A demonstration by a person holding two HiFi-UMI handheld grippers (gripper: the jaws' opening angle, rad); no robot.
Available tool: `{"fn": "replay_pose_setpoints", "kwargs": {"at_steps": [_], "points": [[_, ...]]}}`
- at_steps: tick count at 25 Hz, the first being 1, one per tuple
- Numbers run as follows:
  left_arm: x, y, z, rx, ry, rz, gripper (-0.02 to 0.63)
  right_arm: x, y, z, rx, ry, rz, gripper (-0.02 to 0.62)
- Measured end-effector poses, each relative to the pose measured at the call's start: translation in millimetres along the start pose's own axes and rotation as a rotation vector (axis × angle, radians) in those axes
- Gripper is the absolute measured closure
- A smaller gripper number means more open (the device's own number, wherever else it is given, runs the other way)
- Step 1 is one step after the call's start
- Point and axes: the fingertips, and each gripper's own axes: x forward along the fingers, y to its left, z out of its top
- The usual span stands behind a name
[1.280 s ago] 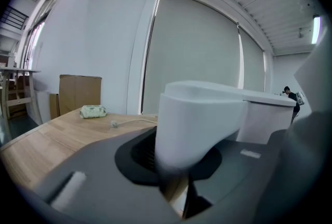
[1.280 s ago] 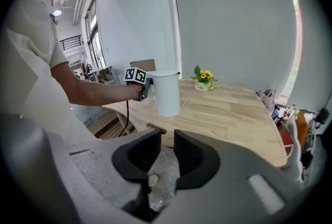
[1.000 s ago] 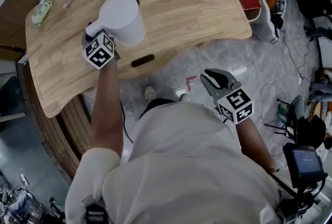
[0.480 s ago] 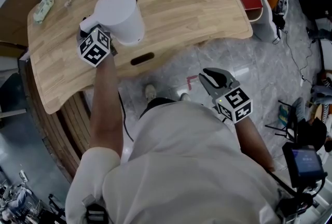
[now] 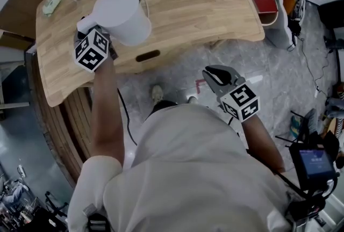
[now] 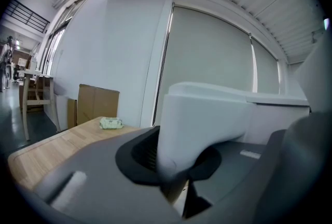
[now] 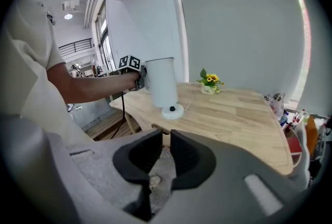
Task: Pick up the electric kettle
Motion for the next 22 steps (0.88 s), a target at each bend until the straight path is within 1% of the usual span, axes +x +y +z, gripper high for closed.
{"fn": "replay_pose_setpoints", "kwargs": {"at_steps": [4,8,11,22], "points": [[-28.3,1.5,9.5,-0.009,-0.007,0.008,0.529,-1.9,0.9,0.3,-0.013,-0.001,0.033,0.560],[-56.5,-2.0,19.7,0.010,-0.023,0.004,0.529,-6.2,0.6,2.1,-0.034,-0.014,0.064,0.591],[-81.4,-8.7,24.0,0.026,-0.029,-0.003,0.529,-11.5,2.7,-0.4,-0.057,-0.012,0.094,0.592],[-171.2,-40.0,34.8,0.031,-0.019,-0.023,0.529,-20.5,8.0,-12.1,-0.172,0.058,0.217,0.593]]}}
